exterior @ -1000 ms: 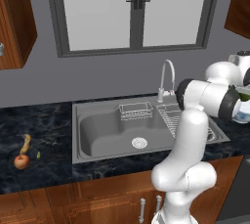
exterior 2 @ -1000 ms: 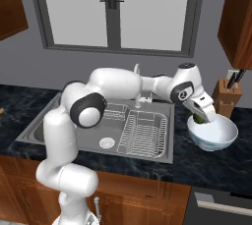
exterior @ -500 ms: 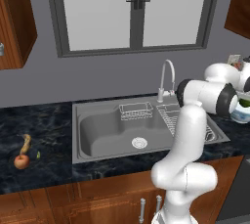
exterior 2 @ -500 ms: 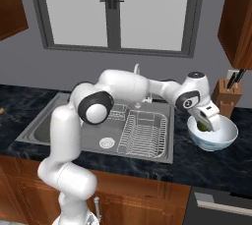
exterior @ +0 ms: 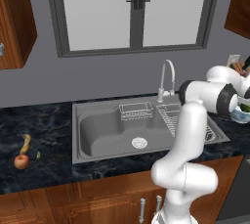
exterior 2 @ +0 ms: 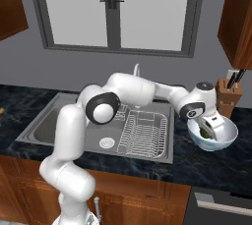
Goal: There is a mixed pile of frozen fruits and vegetables on the counter. Locate all the frozen vegetables and place the items in a bowl on the counter. Take all the frozen fruits and defrost them in a running sink.
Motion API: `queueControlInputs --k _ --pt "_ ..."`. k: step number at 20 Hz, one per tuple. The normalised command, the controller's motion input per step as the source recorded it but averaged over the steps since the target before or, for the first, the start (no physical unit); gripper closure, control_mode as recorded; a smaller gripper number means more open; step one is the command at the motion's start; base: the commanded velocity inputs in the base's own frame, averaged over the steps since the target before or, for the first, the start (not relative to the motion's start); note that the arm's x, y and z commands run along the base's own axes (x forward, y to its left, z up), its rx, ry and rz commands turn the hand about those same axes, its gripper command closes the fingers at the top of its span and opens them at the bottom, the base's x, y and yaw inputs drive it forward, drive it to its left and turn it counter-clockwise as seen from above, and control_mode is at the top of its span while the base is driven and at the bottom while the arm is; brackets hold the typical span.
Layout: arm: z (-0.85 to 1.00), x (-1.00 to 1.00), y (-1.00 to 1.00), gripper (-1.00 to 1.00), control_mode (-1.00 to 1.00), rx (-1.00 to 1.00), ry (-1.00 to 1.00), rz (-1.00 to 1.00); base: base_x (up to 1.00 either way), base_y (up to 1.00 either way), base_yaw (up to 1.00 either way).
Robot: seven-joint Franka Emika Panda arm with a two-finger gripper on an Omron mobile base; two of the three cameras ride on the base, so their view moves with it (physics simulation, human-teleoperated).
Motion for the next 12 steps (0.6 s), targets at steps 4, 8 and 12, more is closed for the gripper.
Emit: queueControlInputs --k 4,8,12 --pt "-0.11 0.00 -0.11 1.00 -1.00 0.07 -0.05 0.00 0.00 0.00 0.00" --pt "0.00 0.00 0.00 -1.00 -1.00 0.00 0.00 0.00 0.00 0.00 0.00" --pt "0.22 0.13 0.08 -1.00 -1.00 -0.06 0.08 0.01 0.00 0.00 0.00"
